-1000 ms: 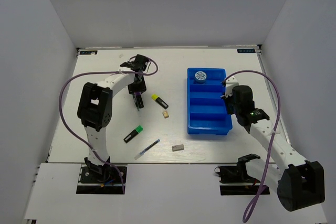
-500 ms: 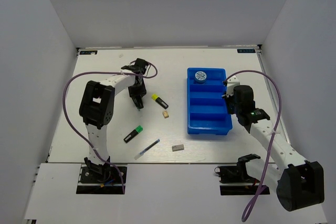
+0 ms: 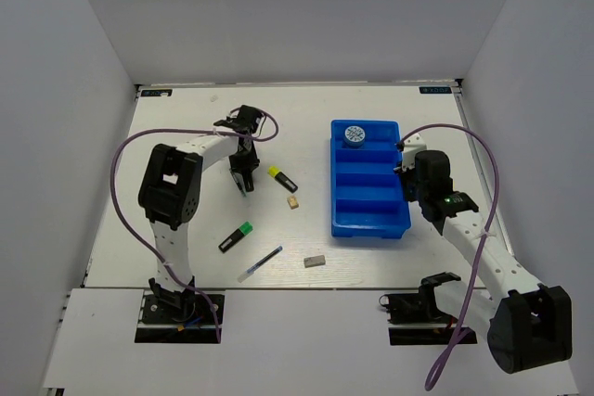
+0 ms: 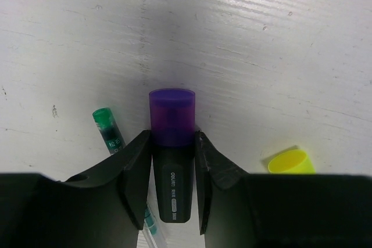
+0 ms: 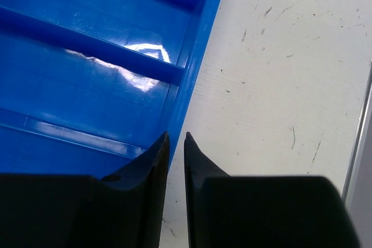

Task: Sort the stationery into containers
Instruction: Grab a piece of stationery with the left arm

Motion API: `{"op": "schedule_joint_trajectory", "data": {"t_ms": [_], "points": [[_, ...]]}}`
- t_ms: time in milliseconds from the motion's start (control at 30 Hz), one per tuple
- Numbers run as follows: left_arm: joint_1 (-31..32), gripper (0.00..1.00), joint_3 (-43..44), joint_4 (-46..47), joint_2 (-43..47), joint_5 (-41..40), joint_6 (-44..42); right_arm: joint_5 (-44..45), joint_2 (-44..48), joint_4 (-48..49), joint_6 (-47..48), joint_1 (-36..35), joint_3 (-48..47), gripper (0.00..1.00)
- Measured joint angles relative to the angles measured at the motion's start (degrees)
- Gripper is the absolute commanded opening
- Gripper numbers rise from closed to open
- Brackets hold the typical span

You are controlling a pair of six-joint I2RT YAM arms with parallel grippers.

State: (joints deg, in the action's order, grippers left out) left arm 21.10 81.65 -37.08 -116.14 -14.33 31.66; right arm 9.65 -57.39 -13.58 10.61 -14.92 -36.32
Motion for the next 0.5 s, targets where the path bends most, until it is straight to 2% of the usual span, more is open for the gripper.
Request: {"op": "schedule_joint_trajectory", "data": {"t_ms": [100,133,267,500], "points": [[0.0,0.00,-1.3,1.3,0.8,0.0,-0.1,-0.5,0.0,0.0,-0.1,0.2,0.0,0.25],[0.1,0.00,-1.8,1.8,1.2,0.0,-0.2,-0.5,0.0,0.0,-0.2,0.2,0.0,0.35],[0.7,0.00,-2.6,1.8,2.5,0.6,-1.0,-0.9,0.0,0.0,-0.7,0.3,0.0,0.56],[7.7,0.00,0.3,2.4,8.9,4.9,-3.6,-1.2,0.0,0.0,-0.7,0.4,0.0,0.57]]}}
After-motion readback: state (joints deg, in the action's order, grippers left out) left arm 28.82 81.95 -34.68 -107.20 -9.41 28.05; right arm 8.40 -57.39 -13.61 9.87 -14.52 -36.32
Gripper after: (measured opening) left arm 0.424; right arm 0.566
